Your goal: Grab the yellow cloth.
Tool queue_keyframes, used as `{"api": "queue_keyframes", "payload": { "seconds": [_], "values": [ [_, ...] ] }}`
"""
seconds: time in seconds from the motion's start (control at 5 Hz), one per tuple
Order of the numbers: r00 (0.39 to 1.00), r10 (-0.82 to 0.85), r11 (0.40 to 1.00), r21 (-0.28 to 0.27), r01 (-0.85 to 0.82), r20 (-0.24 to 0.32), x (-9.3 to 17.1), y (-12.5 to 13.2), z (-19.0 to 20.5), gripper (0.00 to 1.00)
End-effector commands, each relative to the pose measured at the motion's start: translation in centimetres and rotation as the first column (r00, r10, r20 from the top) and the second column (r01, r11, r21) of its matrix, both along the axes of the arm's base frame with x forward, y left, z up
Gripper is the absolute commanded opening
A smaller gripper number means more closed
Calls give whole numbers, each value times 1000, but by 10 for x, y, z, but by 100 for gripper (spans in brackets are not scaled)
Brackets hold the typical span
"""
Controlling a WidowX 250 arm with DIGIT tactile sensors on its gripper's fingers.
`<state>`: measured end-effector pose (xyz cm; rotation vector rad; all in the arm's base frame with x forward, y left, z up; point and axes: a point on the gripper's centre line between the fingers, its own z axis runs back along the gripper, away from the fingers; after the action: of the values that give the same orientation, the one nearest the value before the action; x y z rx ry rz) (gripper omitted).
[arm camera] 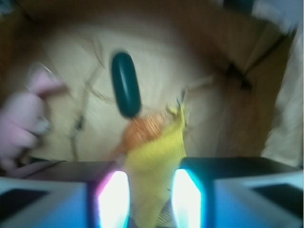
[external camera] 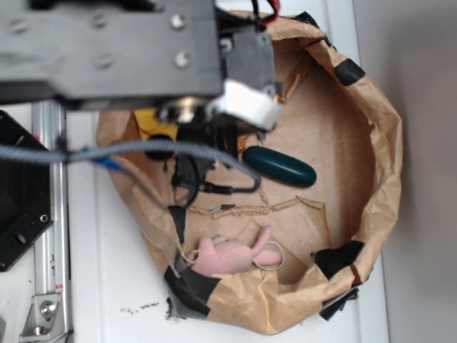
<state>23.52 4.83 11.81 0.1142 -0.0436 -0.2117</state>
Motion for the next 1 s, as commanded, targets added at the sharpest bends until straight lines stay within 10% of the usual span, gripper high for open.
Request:
{"api": "queue_keyframes", "payload": {
  "seconds": [0.0, 0.8],
  "values": [
    [989, -127, 992, -20, 126, -80, -13, 7, -26, 100],
    [969, -151, 988, -74, 139, -197, -30, 14, -93, 100]
  ]
}}
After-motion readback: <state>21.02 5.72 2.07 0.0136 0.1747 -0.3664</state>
